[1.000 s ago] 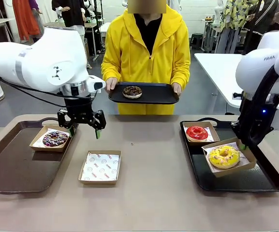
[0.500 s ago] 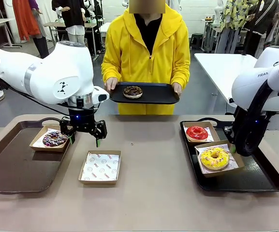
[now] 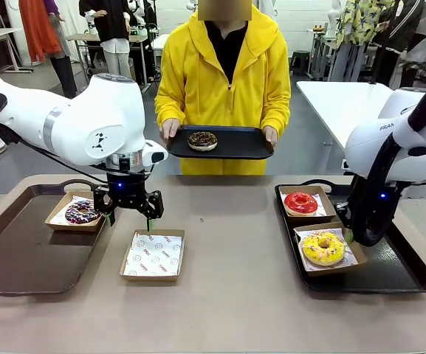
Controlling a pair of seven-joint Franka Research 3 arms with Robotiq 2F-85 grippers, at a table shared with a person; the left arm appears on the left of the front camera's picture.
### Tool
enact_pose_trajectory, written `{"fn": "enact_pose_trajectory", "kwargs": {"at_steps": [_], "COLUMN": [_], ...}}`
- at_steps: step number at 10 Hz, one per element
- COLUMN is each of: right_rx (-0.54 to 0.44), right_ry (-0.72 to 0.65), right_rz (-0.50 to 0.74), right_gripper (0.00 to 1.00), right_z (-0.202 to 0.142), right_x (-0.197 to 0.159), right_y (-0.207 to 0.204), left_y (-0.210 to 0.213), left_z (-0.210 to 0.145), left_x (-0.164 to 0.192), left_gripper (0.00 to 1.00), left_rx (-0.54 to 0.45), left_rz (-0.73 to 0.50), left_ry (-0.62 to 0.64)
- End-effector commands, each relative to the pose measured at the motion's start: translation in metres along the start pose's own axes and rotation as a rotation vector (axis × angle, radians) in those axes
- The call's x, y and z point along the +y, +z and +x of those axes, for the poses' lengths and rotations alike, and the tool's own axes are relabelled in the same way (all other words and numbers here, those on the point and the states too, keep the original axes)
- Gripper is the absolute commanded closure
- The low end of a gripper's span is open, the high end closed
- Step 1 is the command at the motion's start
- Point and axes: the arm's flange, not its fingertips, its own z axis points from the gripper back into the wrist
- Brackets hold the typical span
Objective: Individually package the donuts and arrange them on the tray.
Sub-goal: Place the picked Paper togo box on the Handle tray while simultaneously picking up another Paper togo box from the table with the other hand.
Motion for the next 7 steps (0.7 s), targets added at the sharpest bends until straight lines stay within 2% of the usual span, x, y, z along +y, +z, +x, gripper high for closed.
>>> {"fn": "enact_pose_trajectory", "kwargs": {"at_steps": [1, 4, 7], "right_rx": [-0.013, -0.010, -0.009], "right_ry": [-0.011, -0.013, -0.019], "right_rz": [0.052, 0.058, 0.065], "right_gripper": [0.99, 0.99, 0.99], "right_z": [0.006, 0.006, 0.005], "right_x": [-0.002, -0.003, -0.005], "right_y": [-0.001, 0.000, -0.001], "left_y": [-0.009, -0.023, -0.037], "left_z": [0.003, 0.002, -0.009], "left_x": [-0.001, -0.001, 0.000], "left_gripper": [0.00, 0.00, 0.00], "left_rx": [-0.023, -0.006, -0.007], "left_rz": [0.008, -0.022, -0.067], "left_ry": [0.030, 0.018, 0.063]}}
